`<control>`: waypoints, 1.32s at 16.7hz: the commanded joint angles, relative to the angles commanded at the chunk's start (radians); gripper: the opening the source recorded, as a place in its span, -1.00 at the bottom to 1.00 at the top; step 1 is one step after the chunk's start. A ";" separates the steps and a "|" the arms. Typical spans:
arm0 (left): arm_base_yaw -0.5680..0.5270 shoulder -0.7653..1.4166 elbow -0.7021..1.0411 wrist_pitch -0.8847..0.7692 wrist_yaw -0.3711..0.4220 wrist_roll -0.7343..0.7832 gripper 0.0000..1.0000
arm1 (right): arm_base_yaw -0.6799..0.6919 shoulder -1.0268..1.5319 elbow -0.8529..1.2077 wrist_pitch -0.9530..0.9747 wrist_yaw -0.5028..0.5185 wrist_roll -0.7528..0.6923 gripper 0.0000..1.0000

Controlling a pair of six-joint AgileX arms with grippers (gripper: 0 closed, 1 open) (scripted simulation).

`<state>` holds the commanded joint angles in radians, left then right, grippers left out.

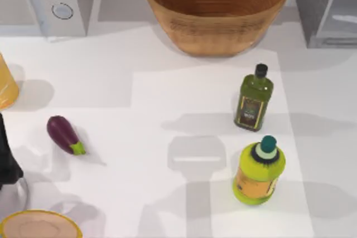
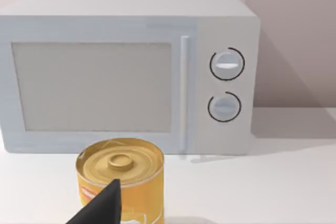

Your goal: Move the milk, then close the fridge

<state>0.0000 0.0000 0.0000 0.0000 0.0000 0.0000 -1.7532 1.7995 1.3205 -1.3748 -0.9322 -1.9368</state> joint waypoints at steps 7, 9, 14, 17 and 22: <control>0.000 0.000 0.000 0.000 0.000 0.000 1.00 | 0.303 -0.020 0.023 0.398 0.077 0.385 1.00; 0.000 0.000 0.000 0.000 0.000 0.000 1.00 | 0.381 -0.022 0.024 0.539 0.090 0.577 1.00; 0.000 0.000 0.000 0.000 0.000 0.000 1.00 | 0.615 -0.006 0.010 0.884 0.134 1.061 1.00; 0.000 0.000 0.000 0.000 0.000 0.000 1.00 | 0.752 0.013 -0.012 1.029 0.172 1.235 1.00; 0.000 0.000 0.000 0.000 0.000 0.000 1.00 | 0.826 0.027 -0.031 1.097 0.201 1.323 1.00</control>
<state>0.0000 0.0000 0.0000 0.0000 0.0000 0.0000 -0.9268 1.8262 1.2892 -0.2775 -0.7314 -0.6135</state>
